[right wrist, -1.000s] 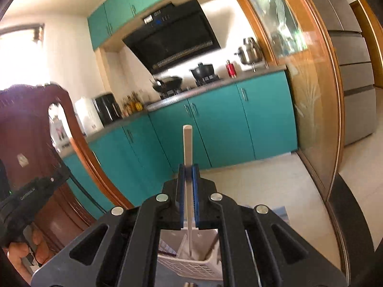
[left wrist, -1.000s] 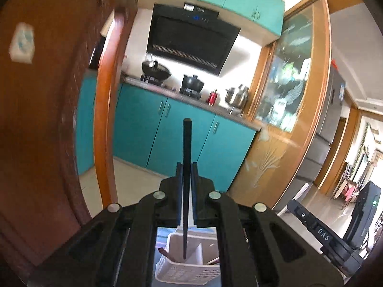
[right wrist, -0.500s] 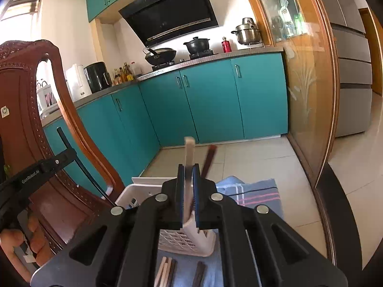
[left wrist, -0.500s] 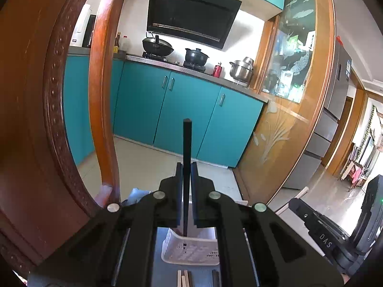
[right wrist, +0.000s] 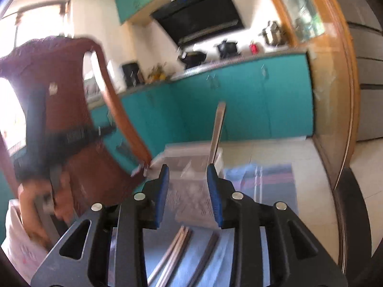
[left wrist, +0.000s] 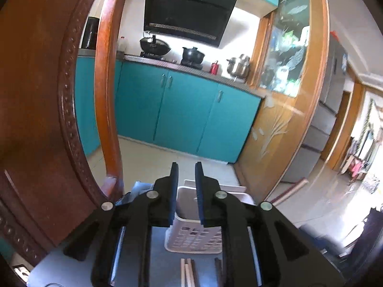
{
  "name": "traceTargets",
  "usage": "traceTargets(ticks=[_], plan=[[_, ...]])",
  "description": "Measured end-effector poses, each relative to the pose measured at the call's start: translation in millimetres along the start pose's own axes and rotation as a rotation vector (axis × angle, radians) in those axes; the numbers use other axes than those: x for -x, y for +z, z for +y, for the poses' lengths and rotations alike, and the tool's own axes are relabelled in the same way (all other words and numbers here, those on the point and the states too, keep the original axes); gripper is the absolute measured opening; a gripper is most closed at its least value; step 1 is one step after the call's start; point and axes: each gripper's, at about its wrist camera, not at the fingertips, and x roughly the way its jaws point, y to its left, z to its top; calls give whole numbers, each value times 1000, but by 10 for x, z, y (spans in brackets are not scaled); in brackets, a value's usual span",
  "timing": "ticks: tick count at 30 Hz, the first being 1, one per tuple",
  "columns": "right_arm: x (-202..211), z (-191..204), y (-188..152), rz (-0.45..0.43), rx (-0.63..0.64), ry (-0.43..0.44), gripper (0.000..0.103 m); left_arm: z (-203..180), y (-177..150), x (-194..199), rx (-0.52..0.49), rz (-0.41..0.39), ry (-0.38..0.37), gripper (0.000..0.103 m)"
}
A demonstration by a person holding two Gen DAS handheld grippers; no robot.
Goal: Organize utensils
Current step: 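Lower both chopsticks into the basket and open both tools, then move both open tools back down toward the remaining dark chopsticks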
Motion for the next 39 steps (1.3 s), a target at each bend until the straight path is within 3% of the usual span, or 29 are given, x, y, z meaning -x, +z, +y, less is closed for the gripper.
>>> traceTargets(ticks=[2,5,7,10,13,15,18,21,26,30,39], plan=[[-238,17,-134,145,39,-18,33,14,-46,113,4,-15,-20,15],[-647,28,-377,342,109,-150,33,21,-190,220,-8,-16,-21,15],[-874,-43,-536,458,86,-186,33,29,-316,211,-17,19,-23,20],[-1187,-168,-790,616,22,-221,33,92,-641,45,-23,146,-3,25],[-1308,-141,-975,682,27,-239,32,182,-993,-268,2,359,30,25],[-1320,-43,-1007,664,71,-256,18,259,-1205,-457,44,495,33,25],[-1325,16,-1023,659,53,-222,16,282,-1359,-578,37,580,54,29],[-1279,-18,-952,633,-8,-204,14,242,-1432,-605,0,596,78,40],[-1095,-155,-742,577,-92,-117,14,210,-1500,-634,-27,629,83,43],[-1016,-316,-614,552,-122,-136,14,189,-1529,-647,-37,645,92,48],[-1283,-180,-863,647,-31,-191,14,81,-1767,-744,-110,715,107,50]])
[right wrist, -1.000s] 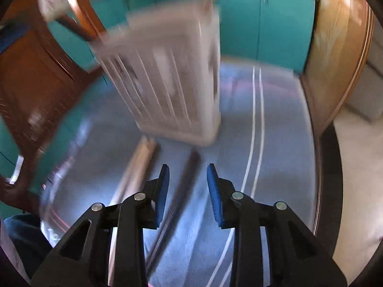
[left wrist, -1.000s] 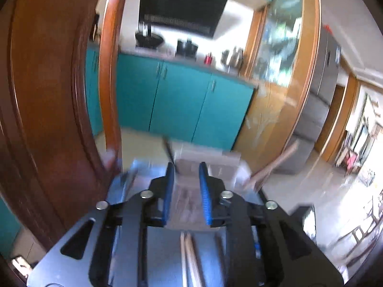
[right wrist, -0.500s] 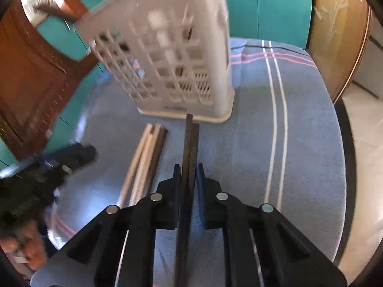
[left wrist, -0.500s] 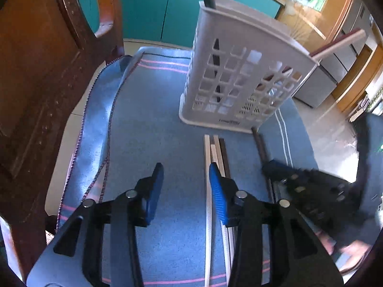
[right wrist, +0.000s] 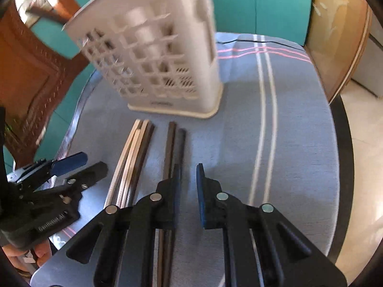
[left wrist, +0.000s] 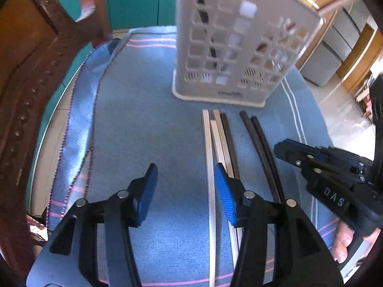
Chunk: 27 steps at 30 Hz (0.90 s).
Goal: Organize utensils
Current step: 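Move both open tools back down toward the remaining dark chopsticks, then align both open tools over the remaining chopsticks on the cloth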
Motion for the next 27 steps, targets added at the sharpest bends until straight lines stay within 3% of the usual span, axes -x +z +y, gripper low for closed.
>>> traceTargets(ticks=[6,8,16,27], plan=[[-120,108,-33,-1,29,-67,14,-75,-89,-97,-45,20,25,54],[-206,103,-17,13,23,-138,14,-85,-105,-97,-55,18,31,54],[-85,182,-54,-60,39,-57,15,-146,-130,-118,-83,12,73,61],[-364,426,-99,-1,61,-118,15,-109,-95,-149,-78,10,72,66]])
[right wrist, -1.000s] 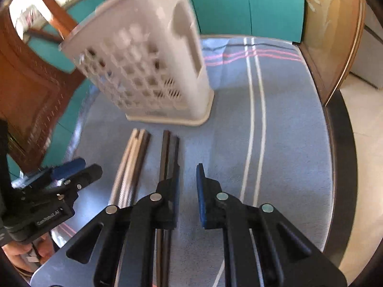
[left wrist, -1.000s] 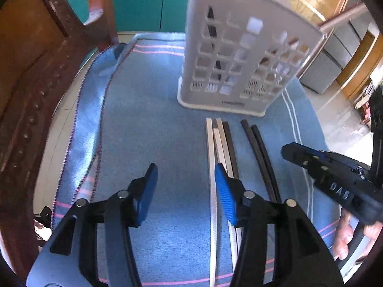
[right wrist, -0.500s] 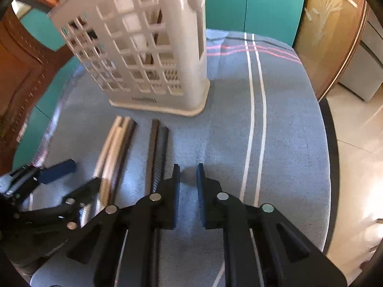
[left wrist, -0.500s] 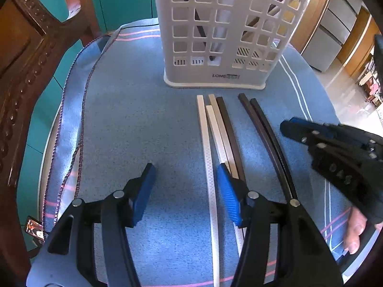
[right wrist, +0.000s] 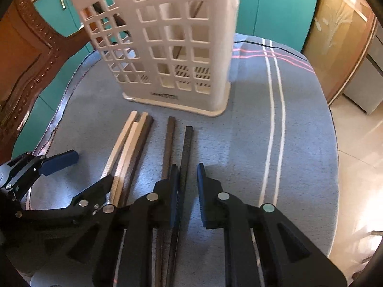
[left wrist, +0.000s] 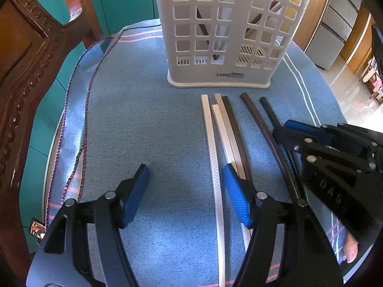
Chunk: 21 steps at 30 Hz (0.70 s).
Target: Organize utensils
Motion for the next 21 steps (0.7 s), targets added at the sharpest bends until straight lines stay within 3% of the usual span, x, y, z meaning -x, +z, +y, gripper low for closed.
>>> traceTargets(ticks=[10,14,21], plan=[[-97,-116,70,9,-45,-14,16,107,26,26,25,-4,-2,31],[-133,-28,73,6,-40,-17,17,36,25,30,2,0,-13,9],[-101,-113,80,6,-42,-9,17,-70,-117,111,-28,15,-31,8]])
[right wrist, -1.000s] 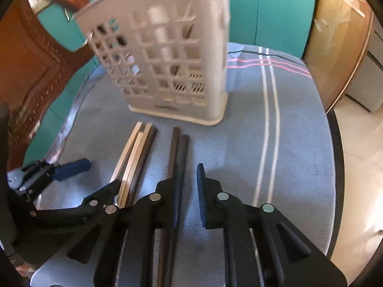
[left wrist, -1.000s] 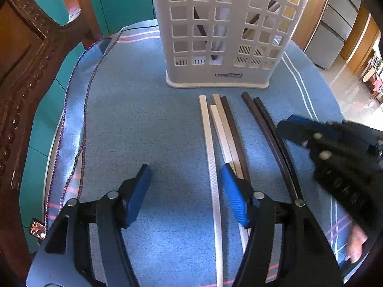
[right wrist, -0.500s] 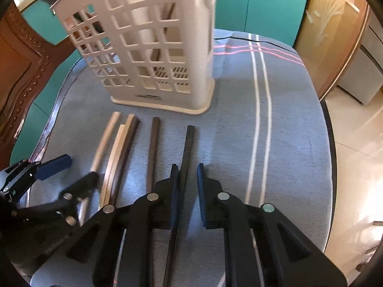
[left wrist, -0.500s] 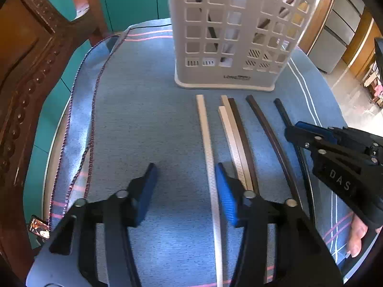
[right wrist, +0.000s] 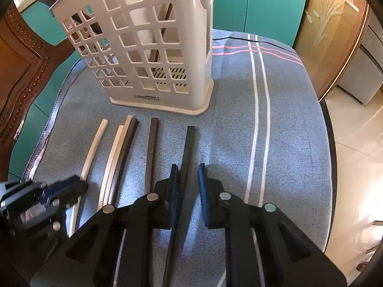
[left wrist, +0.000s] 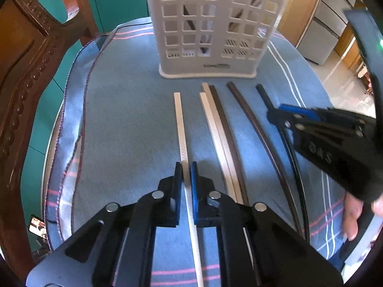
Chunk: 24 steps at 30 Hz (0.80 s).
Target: Organize utensils
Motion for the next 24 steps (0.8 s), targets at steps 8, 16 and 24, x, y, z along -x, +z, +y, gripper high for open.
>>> traceTargets(ticks=[8,16,24], plan=[[39,17,-6,-7,5,-2,28,-34,26,-59,-12,-19,40,27],[-33,151,13,-22,26,-24,32,64,104,-129,23,-37,64,44],[-62,281,-27,-48,56,-69,32,56,61,-93,37,-42,74,54]])
